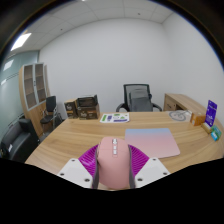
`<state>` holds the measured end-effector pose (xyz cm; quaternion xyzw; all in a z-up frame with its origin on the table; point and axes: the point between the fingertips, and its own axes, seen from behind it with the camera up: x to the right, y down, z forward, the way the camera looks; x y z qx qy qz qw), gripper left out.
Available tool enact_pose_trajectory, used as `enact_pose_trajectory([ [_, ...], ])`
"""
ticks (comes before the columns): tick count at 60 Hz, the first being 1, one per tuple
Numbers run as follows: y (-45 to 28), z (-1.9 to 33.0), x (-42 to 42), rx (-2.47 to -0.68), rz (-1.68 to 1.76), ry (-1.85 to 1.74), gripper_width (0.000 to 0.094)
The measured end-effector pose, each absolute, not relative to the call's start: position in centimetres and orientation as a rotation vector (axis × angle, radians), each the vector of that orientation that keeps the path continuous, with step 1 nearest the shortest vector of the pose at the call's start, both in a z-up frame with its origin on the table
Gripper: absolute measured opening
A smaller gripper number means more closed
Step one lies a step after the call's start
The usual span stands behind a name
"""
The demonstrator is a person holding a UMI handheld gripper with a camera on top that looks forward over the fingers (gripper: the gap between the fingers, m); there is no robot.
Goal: Arrange mouse
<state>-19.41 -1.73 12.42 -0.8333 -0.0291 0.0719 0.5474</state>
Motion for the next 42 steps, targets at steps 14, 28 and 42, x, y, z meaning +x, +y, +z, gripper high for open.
enact_pose_trajectory([
  [14, 10.8, 13.0, -7.0, -1.975, -0.008, -0.020, 0.0408],
  [28, 16.2, 3.8, -3.3, -2.168, -0.052, -0.020, 0.0413],
  [42, 15.9, -0.5, -3.6, -2.260, -0.036, 0.005, 0.0446],
])
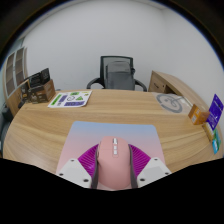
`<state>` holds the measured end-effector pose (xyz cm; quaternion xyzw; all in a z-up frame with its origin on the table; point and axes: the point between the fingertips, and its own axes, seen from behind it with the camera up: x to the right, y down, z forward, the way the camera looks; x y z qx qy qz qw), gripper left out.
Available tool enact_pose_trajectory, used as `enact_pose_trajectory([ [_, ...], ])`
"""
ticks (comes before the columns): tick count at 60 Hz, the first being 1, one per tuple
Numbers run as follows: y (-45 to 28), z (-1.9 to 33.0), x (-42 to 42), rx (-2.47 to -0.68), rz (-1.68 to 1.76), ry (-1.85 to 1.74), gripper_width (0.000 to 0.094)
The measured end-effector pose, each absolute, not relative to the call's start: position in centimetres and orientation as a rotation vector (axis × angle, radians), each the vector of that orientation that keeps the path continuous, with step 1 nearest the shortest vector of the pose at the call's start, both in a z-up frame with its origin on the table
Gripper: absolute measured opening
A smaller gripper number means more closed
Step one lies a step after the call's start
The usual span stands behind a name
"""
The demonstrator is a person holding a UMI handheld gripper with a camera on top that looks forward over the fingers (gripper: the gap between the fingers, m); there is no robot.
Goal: Arrange mouse
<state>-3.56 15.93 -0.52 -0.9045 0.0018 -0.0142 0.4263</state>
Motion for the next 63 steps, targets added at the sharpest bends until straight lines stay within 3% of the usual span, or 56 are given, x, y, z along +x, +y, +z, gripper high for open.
enact_pose_trajectory([
  [7, 16.0, -0.6, -3.6, -2.263, -0.024, 0.025, 0.0477],
  [14, 15.6, -1.0, -3.8, -2.307, -0.002, 0.021, 0.0577],
  [16, 15.3, -0.9, -3.8, -2.317, 0.007, 0.023, 0.0678],
  [18, 14.8, -0.7, -3.8, -2.328, 0.025, 0.046, 0.0838],
  [19, 14.5, -0.5, -3.8, -2.327, 0.033, 0.062, 0.0851],
  [33, 7.4, 5.1, -5.3, -2.270, 0.021, 0.087, 0.0839],
  [48, -7.9, 13.6, -11.4, -2.177, 0.025, 0.087, 0.0837],
  [63, -23.1, 17.0, -14.7, -2.165, 0.044, 0.062, 0.0850],
])
